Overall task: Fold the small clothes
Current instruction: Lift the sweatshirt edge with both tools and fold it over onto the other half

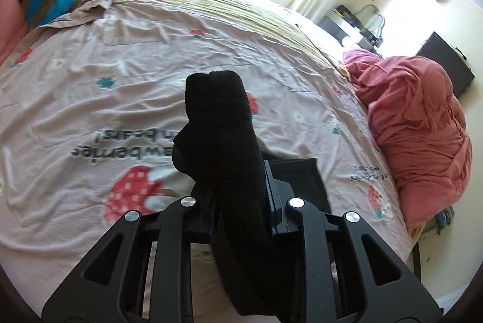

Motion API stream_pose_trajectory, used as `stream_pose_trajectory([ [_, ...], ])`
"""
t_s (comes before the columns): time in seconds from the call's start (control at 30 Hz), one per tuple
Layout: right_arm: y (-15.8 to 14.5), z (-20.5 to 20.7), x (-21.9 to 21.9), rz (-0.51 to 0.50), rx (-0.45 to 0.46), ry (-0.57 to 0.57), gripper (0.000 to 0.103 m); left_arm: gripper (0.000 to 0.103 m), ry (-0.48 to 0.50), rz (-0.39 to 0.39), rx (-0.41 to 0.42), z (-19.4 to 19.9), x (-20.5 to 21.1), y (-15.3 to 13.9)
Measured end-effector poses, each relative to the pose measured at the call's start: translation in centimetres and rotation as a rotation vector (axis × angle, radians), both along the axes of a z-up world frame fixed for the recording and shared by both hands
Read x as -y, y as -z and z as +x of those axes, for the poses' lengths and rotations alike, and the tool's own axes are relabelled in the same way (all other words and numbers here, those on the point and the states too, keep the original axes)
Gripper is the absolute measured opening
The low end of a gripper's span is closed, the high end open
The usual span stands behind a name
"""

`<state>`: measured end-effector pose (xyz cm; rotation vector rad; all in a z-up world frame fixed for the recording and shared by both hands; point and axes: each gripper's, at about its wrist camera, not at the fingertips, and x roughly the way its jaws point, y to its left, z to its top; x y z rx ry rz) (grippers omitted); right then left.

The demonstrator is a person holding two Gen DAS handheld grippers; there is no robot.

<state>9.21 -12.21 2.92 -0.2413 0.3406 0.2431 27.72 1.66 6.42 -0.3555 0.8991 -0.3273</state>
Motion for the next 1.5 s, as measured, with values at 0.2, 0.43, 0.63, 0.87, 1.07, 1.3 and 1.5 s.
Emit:
stream_pose_trajectory([
  [0.2, 0.5, -0.3, 3.3, 0.045, -0.032, 0.053, 0.006, 0.016, 0.05, 0.031, -0.015, 0.4, 4.4, 0.1],
  [0.43, 1.6, 0.0, 6.3, 0.119, -0.101, 0.085, 0.006, 0.016, 0.084, 0.063, -0.048, 1.5, 8.3, 1.4],
  [0.63, 2.6, 0.7, 8.1, 0.188, -0.163, 0.108, 0.006, 0.017, 0.097, 0.076, -0.077, 2.5, 10.3, 2.7],
  [0.87, 4.1, 1.7, 10.5, 0.291, -0.267, 0.139, 0.007, 0.027, 0.119, 0.094, -0.11, 3.4, 12.5, 4.2],
  [1.07, 6.3, 3.3, 13.2, 0.407, -0.419, 0.181, 0.011, 0.075, 0.114, 0.042, -0.134, 4.2, 13.4, 5.6],
  [1.3, 9.1, 4.5, 17.4, 0.673, -0.597, 0.161, 0.019, 0.076, 0.082, 0.003, -0.077, 2.9, 12.3, 4.8],
  [1.5, 8.5, 5.6, 19.0, 0.828, -0.686, 0.046, 0.054, 0.076, 0.052, 0.136, -0.057, 0.8, 10.4, 6.3],
])
